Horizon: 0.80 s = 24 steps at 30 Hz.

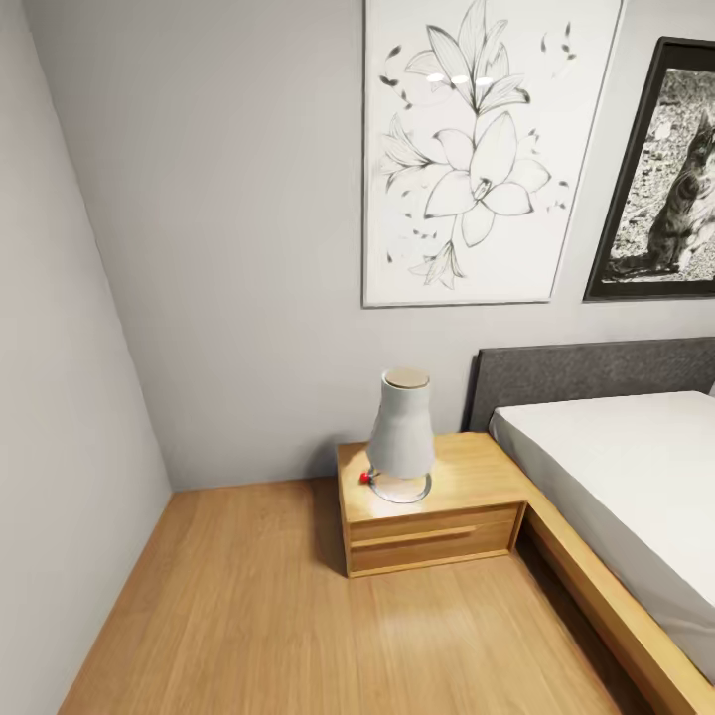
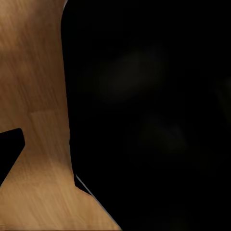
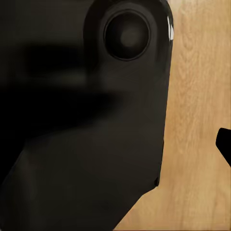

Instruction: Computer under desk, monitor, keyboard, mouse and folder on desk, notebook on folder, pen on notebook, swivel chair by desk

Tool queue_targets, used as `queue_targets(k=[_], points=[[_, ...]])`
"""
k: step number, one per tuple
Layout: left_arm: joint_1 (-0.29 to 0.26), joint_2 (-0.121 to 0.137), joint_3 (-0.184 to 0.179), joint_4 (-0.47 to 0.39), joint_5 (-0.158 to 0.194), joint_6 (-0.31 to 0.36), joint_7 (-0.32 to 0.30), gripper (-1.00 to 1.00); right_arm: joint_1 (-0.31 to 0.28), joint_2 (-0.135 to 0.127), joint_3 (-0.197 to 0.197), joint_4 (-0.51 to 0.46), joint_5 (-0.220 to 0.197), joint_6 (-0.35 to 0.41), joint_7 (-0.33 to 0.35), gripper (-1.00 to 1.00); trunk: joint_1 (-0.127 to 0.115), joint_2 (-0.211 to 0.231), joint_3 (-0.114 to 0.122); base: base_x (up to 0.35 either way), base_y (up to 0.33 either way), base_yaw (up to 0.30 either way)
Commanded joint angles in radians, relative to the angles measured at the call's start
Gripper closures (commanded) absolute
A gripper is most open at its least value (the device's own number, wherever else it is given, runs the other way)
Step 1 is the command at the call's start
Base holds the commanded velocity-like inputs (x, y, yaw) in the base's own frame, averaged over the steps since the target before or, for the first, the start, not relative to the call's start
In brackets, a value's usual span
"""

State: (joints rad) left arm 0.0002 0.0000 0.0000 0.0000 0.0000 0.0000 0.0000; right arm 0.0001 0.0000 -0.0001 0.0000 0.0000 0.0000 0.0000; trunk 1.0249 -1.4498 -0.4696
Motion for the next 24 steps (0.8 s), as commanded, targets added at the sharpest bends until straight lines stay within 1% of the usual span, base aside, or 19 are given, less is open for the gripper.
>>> queue_targets(k=[1,2,6,8,11,16,20,21,24], points=[[0.0,0.0,0.0,0.0,0.0,0.0,0.0,-1.0,0.0,0.0,0.0,0.0,0.0,0.0,0.0,-1.0,0.0,0.0,0.0,0.0,0.0,0.0],[-0.002,-0.006,-0.003,-0.006,-0.006,-0.005,-0.006,-1.0,-0.005,0.006,-0.002,0.006,-0.005,-0.001,0.006,-1.0,-0.004,0.007,0.003,0.0,0.0,0.0],[-0.002,-0.028,-0.003,-0.017,-0.008,-0.005,-0.006,-1.0,-0.005,0.027,-0.002,0.008,-0.006,-0.001,0.019,-1.0,-0.019,0.035,0.015,0.0,0.0,0.0],[-0.002,-0.034,-0.004,-0.017,-0.008,-0.005,-0.006,-1.0,-0.005,0.027,-0.003,0.009,-0.006,-0.002,0.02,-1.0,-0.027,0.049,0.021,0.0,0.0,0.0],[-0.002,-0.048,-0.021,-0.021,-0.022,-0.005,-0.006,-1.0,-0.005,0.042,-0.007,-0.005,-0.007,-0.01,0.021,-1.0,-0.038,0.07,0.031,0.0,0.0,0.0],[-0.002,-0.051,-0.049,-0.022,-0.05,-0.029,0.001,-1.0,-0.005,0.047,-0.009,-0.023,-0.008,-0.018,0.021,-1.0,-0.057,0.105,0.047,0.0,0.0,0.0],[-0.002,-0.046,-0.072,-0.022,-0.052,-0.051,0.004,-1.0,-0.005,0.052,-0.01,-0.021,-0.006,-0.02,0.02,-1.0,-0.073,0.133,0.059,0.0,0.0,0.0],[-0.002,-0.041,-0.078,-0.022,-0.052,-0.057,0.006,-1.0,-0.005,0.049,-0.01,-0.017,-0.006,-0.021,0.02,-1.0,-0.077,0.14,0.062,0.0,0.0,0.0],[-0.002,-0.039,-0.094,-0.022,-0.052,-0.059,0.006,-1.0,-0.005,0.047,-0.009,-0.016,-0.006,-0.02,0.02,-1.0,-0.088,0.161,0.072,0.0,0.0,0.0]])
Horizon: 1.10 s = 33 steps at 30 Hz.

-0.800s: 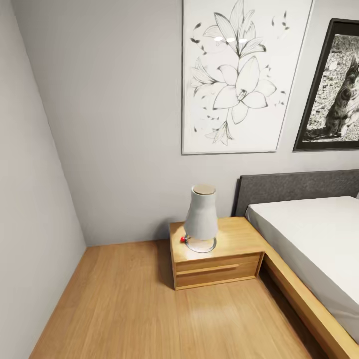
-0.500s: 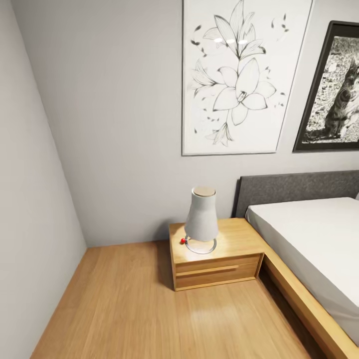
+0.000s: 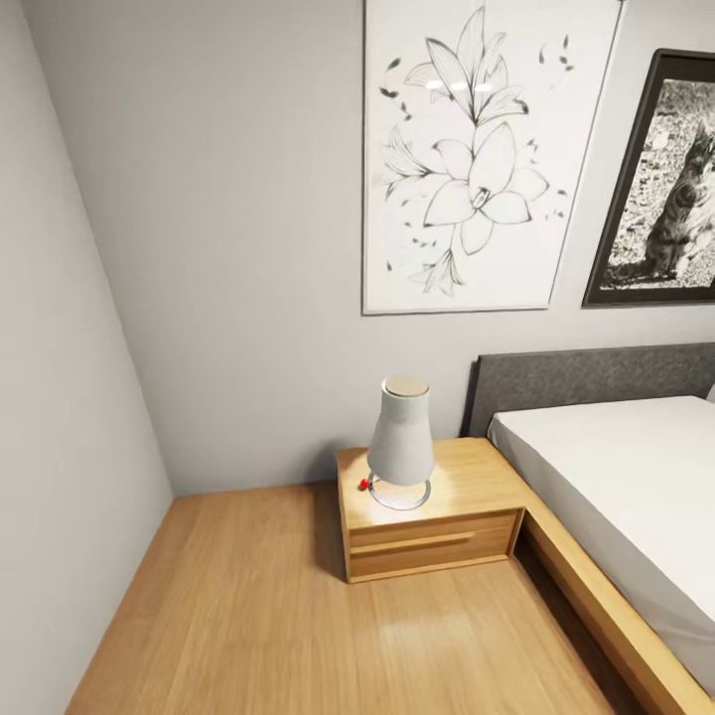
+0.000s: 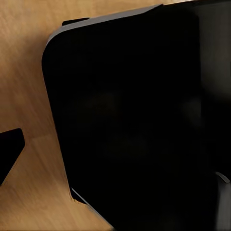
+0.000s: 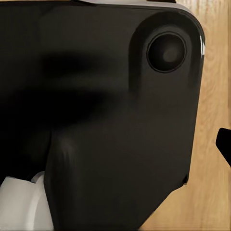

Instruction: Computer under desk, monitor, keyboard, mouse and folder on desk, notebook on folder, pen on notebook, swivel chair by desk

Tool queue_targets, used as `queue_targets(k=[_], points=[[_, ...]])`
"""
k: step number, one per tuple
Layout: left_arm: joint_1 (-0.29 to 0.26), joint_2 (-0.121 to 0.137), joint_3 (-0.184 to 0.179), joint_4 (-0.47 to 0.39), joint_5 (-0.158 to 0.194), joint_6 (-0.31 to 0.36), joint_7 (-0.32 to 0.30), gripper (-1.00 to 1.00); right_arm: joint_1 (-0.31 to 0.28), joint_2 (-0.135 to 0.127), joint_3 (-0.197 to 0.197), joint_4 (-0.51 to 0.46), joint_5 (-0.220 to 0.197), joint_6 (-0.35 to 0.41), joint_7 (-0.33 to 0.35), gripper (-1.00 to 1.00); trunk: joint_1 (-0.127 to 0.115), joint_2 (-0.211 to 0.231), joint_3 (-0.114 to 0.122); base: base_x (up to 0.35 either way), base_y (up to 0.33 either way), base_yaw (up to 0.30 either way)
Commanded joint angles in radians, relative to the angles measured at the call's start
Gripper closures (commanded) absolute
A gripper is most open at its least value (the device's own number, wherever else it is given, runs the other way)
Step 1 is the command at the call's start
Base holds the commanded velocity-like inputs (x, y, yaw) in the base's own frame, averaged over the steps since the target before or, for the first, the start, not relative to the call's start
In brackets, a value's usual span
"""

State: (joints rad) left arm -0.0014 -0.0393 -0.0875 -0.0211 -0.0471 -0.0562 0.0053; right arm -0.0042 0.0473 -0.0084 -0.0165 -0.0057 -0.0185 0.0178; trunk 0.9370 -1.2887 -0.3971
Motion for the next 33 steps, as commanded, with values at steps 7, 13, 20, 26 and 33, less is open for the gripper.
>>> queue_targets(k=[7,13,20,26,33], points=[[0.0,0.0,-0.019,0.0,-0.004,-0.002,0.001,-1.0,0.0,-0.002,0.004,-0.006,0.003,-0.008,0.002,-1.0,-0.027,0.049,0.021,0.0,0.0,-0.111],[0.0,0.0,-0.018,0.0,-0.003,-0.002,0.001,-1.0,0.0,-0.003,0.004,-0.002,0.002,-0.048,0.003,-1.0,-0.05,0.091,0.04,0.0,0.0,-0.242],[0.0,0.001,-0.009,-0.004,0.004,-0.004,0.001,-1.0,0.0,-0.002,-0.016,-0.037,-0.027,-0.087,0.001,-1.0,-0.077,0.14,0.062,0.0,0.0,-0.275],[0.0,0.003,0.072,-0.203,0.166,-0.01,0.001,-1.0,0.0,0.004,-0.144,-0.207,-0.251,-0.229,0.002,-1.0,-0.1,0.182,0.078,0.0,0.0,-0.283],[-0.072,0.027,0.088,-0.374,0.32,-0.007,0.001,-1.0,-0.053,0.049,-0.167,-0.447,-0.342,-0.427,0.004,-1.0,-0.127,0.231,0.098,0.0,0.0,-0.277]])
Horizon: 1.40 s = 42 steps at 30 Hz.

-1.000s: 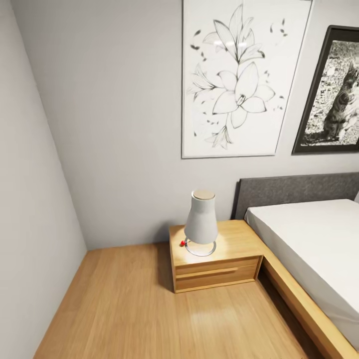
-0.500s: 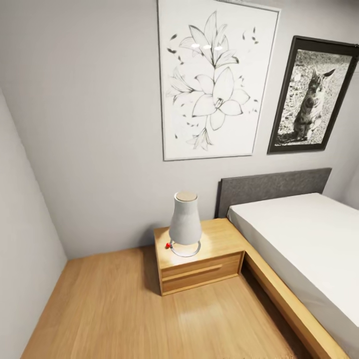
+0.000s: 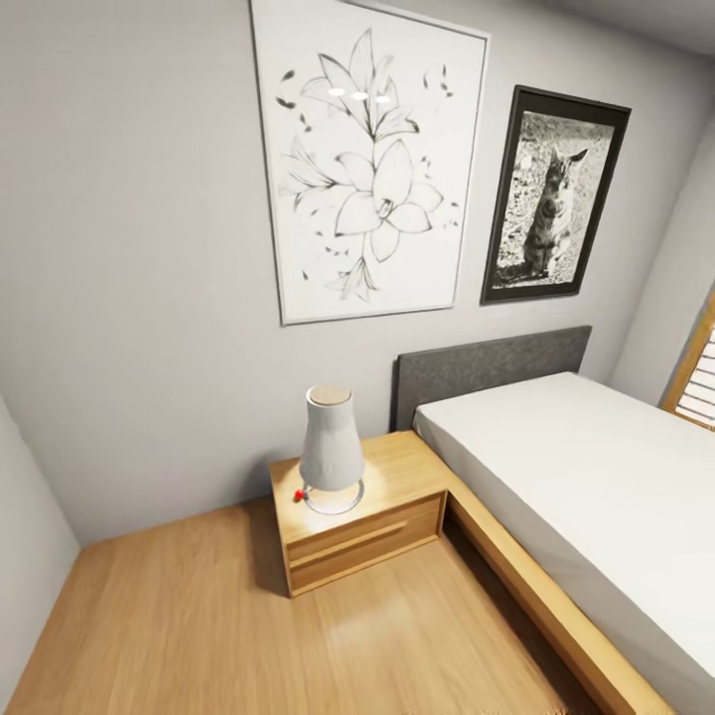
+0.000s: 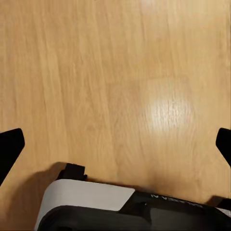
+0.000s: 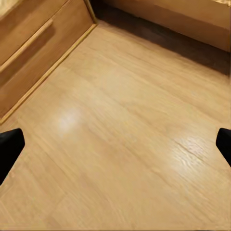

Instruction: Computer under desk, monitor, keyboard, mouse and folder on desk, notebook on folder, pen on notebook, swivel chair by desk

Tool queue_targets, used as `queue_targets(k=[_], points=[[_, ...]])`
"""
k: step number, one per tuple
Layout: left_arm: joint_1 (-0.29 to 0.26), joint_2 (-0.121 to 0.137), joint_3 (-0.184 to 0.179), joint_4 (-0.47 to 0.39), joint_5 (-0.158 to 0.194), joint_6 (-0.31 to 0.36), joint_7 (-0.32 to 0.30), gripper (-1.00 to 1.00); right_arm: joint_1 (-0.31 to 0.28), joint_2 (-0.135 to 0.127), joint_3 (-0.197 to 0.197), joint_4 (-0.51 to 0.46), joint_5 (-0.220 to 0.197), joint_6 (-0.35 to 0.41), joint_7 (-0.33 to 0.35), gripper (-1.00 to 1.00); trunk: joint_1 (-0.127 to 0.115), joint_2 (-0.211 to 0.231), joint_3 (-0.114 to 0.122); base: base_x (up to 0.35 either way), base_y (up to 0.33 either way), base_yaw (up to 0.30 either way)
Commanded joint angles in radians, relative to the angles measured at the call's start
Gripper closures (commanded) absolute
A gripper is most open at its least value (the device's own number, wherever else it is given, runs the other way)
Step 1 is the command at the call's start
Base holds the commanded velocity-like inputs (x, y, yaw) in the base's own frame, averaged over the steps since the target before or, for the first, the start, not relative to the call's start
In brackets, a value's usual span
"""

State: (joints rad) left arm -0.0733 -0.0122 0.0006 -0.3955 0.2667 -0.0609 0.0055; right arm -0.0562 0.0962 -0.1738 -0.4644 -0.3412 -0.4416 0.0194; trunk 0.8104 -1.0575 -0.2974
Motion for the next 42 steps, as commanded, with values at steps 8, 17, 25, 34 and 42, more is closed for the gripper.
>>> queue_targets(k=[8,17,25,34,42], points=[[-0.034,0.017,0.018,0.124,0.03,-0.151,-0.002,-1.0,-0.141,-0.049,0.005,0.211,0.022,-0.152,0.007,-1.0,-0.031,0.055,0.029,0.0,0.0,-0.23],[-0.037,0.01,0.02,0.279,0.027,-0.477,-0.001,-1.0,-0.151,-0.053,0.067,0.243,0.157,-0.161,0.013,-1.0,-0.065,0.118,0.063,0.0,0.0,-0.229],[-0.036,0.009,0.017,0.289,0.027,-0.48,-0.001,-1.0,-0.151,-0.052,0.076,0.245,0.19,-0.16,0.013,-1.0,-0.096,0.174,0.094,0.0,0.0,-0.232],[-0.036,0.009,0.007,0.29,0.026,-0.479,-0.002,-1.0,-0.151,-0.052,0.077,0.245,0.196,-0.159,0.013,-1.0,-0.111,0.202,0.112,0.0,0.0,-0.234],[-0.037,0.007,0.001,0.29,0.015,-0.478,-0.002,-1.0,-0.151,-0.053,0.077,0.245,0.198,-0.159,0.013,-1.0,-0.111,0.202,0.116,0.0,0.0,-0.242]])
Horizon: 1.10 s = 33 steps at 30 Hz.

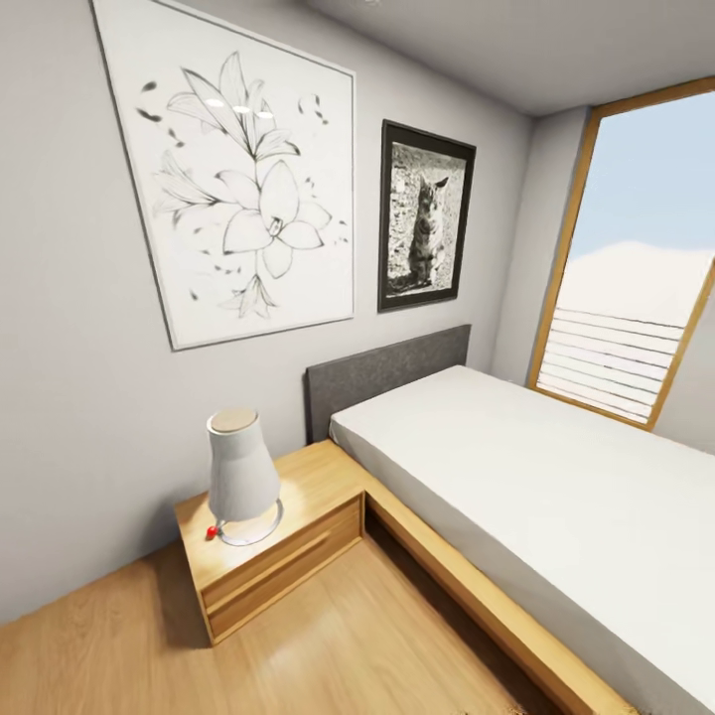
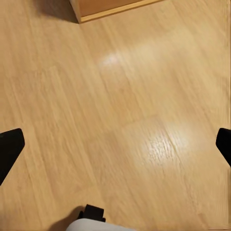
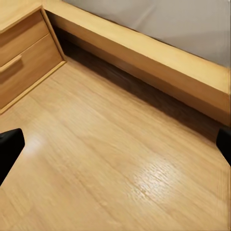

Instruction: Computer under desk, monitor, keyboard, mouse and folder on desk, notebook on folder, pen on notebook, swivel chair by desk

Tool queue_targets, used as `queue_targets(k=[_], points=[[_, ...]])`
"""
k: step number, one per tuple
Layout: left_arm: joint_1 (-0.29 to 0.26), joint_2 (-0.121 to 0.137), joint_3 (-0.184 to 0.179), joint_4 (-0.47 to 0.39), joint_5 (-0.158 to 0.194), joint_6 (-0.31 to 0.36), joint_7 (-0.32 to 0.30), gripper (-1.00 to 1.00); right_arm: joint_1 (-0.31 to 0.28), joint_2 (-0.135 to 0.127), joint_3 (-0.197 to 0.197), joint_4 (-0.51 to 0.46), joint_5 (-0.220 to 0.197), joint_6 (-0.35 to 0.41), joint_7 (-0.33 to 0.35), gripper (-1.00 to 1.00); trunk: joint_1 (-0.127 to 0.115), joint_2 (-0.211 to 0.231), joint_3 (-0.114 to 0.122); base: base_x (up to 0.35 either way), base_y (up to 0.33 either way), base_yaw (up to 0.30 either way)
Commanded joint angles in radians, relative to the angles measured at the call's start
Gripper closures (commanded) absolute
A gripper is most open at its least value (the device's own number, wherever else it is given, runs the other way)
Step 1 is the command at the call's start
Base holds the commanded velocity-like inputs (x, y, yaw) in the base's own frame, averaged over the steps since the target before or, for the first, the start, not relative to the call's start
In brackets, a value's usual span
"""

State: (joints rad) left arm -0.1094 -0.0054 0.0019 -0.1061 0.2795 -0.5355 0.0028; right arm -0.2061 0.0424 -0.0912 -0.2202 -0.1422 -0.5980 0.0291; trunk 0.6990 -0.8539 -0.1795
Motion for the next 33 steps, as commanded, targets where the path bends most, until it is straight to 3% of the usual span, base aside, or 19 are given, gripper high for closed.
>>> queue_targets(k=[1,10,17,33], points=[[0.0,0.0,0.0,0.0,0.001,-0.003,0.0,-1.0,-0.001,0.001,-0.005,0.001,-0.001,-0.003,0.003,-1.0,0.0,-0.001,-0.001,0.0,0.0,-0.267],[-0.001,0.0,0.001,0.0,-0.002,-0.004,0.001,-1.0,-0.001,0.001,-0.005,0.0,0.0,0.003,0.004,-1.0,0.0,-0.001,0.003,0.0,0.0,-0.28],[-0.001,0.001,0.0,0.001,0.0,-0.004,0.002,-1.0,-0.002,-0.001,-0.005,-0.014,0.03,0.184,0.002,-1.0,0.0,-0.001,0.002,0.0,0.0,-0.29],[0.0,0.001,0.001,0.001,-0.001,-0.004,0.001,-1.0,-0.002,-0.001,-0.005,-0.013,0.035,0.207,0.003,-1.0,0.0,-0.001,-0.009,0.0,0.0,-0.276]])
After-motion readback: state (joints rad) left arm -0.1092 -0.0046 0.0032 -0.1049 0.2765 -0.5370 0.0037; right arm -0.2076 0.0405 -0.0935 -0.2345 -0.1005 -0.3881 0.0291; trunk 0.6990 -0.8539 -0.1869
